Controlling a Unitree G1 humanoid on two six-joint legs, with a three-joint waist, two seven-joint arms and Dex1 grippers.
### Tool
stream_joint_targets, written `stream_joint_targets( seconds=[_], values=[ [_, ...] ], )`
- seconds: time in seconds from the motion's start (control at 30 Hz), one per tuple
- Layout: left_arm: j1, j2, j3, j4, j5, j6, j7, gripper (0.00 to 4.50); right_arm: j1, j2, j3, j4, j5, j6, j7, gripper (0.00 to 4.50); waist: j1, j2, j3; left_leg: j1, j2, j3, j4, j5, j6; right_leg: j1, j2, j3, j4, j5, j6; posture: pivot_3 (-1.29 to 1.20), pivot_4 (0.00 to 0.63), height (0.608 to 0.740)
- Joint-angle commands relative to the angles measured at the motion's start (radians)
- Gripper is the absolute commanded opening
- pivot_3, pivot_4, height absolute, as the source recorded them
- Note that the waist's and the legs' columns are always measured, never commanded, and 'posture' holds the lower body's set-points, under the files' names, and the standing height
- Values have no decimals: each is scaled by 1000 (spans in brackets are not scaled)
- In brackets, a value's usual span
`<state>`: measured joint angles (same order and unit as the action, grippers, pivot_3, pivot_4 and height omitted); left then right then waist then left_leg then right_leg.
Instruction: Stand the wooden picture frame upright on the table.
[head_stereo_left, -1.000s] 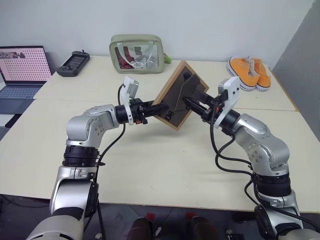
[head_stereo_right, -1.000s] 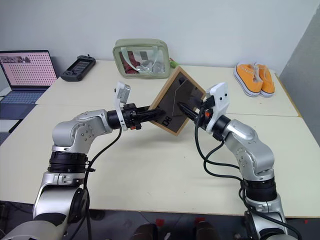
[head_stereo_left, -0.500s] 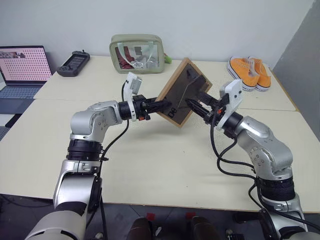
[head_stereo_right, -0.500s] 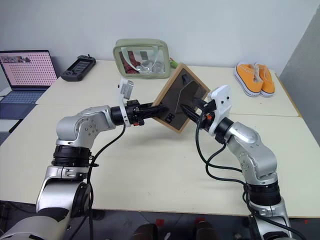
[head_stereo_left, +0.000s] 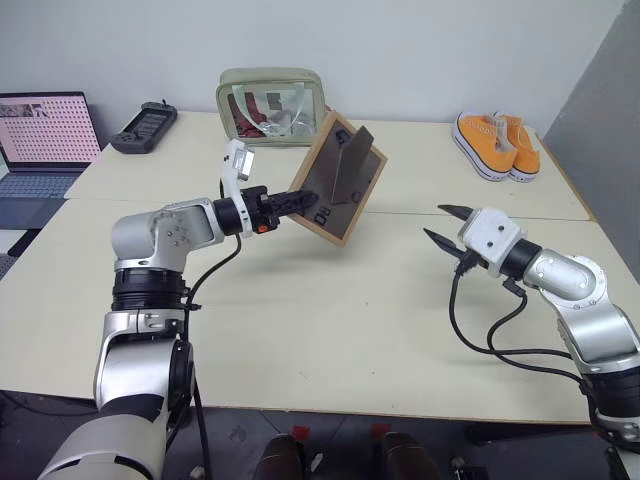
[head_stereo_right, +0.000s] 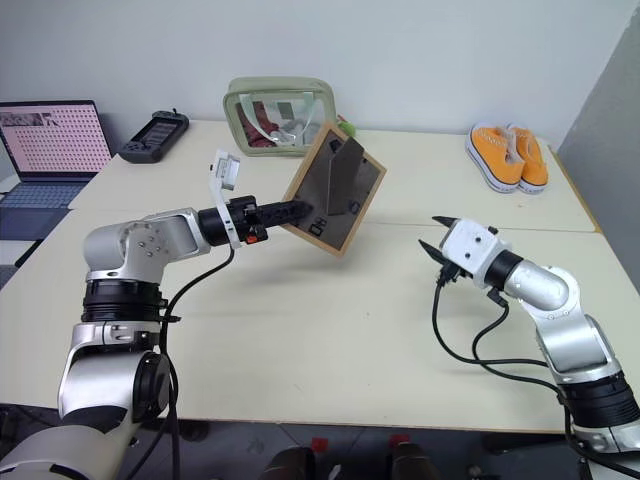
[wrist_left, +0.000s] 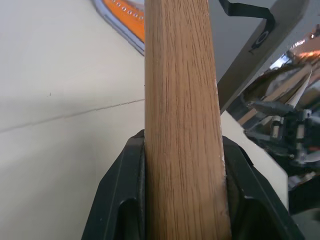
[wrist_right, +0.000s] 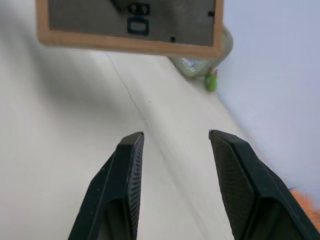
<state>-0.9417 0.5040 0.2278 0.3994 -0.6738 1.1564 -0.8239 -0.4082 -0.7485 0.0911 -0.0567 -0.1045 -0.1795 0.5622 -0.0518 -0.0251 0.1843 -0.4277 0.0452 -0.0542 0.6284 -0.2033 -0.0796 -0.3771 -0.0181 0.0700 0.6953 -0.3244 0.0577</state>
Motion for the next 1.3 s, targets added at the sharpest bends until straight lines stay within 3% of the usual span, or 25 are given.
stream_joint_targets(
  seconds=[0.03, 0.13, 0.2, 0.33, 0.5, 0.7, 0.77, 0.93, 1.3],
  values=[
    [-56, -37, 173, -30, -130, 258, 127, 1291, -19, 1, 51, 114, -172, -282, -108, 2169, -2, 0, 0, 0, 0, 0, 0, 0, 0, 0, 0, 0, 0, 0, 0, 0, 150, 740],
    [-18, -86, 267, -87, -186, 440, 224, 1291, -35, 10, 93, 194, -294, -440, -198, 2169, -4, 0, 0, 0, 0, 0, 1, 0, 0, 0, 0, 0, 1, 0, 0, 0, 150, 740],
    [70, -77, 237, -139, -354, 458, 304, 1291, -49, 26, 117, 244, -368, -517, -271, 2169, -5, 0, 0, 0, 0, 0, 1, 0, -1, 0, 0, 0, 1, 0, 0, 0, 150, 740],
    [203, -46, 199, -198, -666, 458, 491, 1291, -97, 73, 135, 357, -453, -593, -395, 2169, -10, 0, 0, 3, 2, 1, 1, 2, -4, 1, -1, 2, 2, 0, 0, 0, 150, 740],
    [237, -37, 213, -179, -911, 447, 740, 1291, -150, 89, 143, 443, -553, -653, -530, 2169, 4, -1, 0, 3, 1, 0, 1, 2, -4, 3, -1, 1, 3, 0, 0, 0, 150, 740],
    [295, 37, 87, -214, -1252, 261, 992, 1291, -173, 103, 156, 495, -590, -675, -611, 2169, 19, -1, 0, 3, 0, -1, 1, 4, -6, 3, -2, 1, 3, 0, 0, 0, 150, 740],
    [309, 49, 60, -232, -1294, 223, 1021, 1291, -178, 106, 157, 501, -596, -676, -629, 2169, 20, -1, 0, 3, 0, 0, 2, 4, -6, 3, -2, 1, 3, 0, 0, 0, 150, 740],
    [324, 41, 27, -263, -1298, 189, 1017, 1291, -200, 117, 168, 484, -669, -655, -704, 3099, 20, -1, 0, 3, 0, 0, 2, 4, -6, 3, -2, 1, 3, 0, 0, 0, 150, 740],
    [313, 41, -18, -256, -1298, 190, 988, 1291, -231, 148, 213, 496, -738, -646, -775, 3099, 20, -1, 0, 4, -1, 0, 2, 4, -7, 3, -2, 1, 3, 0, 0, 0, 150, 740]
  ],
)
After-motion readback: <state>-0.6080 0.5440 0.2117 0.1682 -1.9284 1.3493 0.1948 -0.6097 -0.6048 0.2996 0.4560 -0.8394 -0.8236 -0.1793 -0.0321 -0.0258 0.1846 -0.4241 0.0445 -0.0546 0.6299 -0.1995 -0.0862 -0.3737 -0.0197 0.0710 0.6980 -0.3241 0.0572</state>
